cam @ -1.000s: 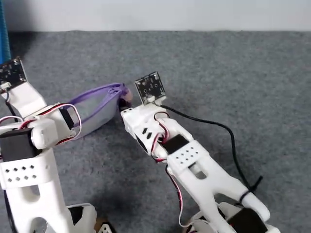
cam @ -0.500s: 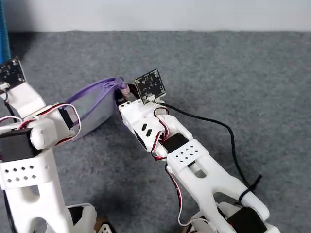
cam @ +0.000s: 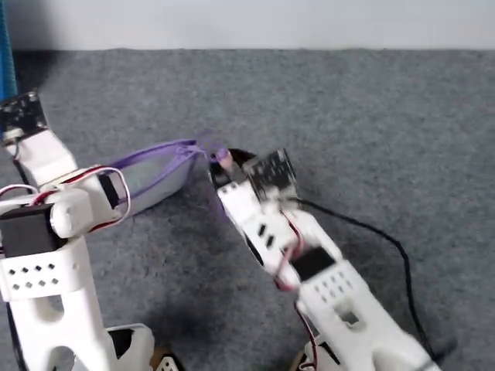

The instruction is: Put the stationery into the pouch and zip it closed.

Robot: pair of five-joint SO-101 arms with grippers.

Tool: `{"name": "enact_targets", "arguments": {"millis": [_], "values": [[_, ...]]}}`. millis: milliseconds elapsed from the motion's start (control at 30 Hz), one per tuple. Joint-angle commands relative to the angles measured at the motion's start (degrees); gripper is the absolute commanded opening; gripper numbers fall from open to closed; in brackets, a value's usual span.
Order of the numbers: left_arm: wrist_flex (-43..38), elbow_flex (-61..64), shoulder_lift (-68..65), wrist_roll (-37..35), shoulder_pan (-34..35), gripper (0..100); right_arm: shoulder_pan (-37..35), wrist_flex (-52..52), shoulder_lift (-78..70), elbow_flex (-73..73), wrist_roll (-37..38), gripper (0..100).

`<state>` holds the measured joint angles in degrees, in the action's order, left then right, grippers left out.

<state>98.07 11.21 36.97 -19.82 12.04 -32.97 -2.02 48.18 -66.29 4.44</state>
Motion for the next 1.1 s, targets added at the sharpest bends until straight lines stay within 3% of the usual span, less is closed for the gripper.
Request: {"name": "enact_targets", "arguments": {"millis": [0, 300, 500, 833, 967, 1067], "values": [[-0.35, -0.4, -0.88, 3.52, -3.25, 6, 0.57, -6.37, 16.4, -3.43, 2.29, 0.7], [-9.32, -0.04, -6.33, 3.6, -4.66, 29, -7.96, -42.68, 49.27, -5.36, 1.32, 0.7], [-16.97, -0.13, -12.75, 3.87, -12.84, 31, -8.22, -59.3, 55.08, -2.64, -4.84, 0.7], [-19.6, -0.31, -18.46, 13.54, -33.58, 31, -8.04, -64.92, 55.78, -1.05, -8.26, 0.7], [-18.37, -0.48, -18.46, 15.12, -35.87, 31, -8.04, -64.4, 55.78, -1.05, -9.32, 0.7], [-14.51, -1.27, -17.23, 21.45, -36.04, 31, -7.96, -64.4, 55.78, -1.05, -10.2, 0.7]]}}
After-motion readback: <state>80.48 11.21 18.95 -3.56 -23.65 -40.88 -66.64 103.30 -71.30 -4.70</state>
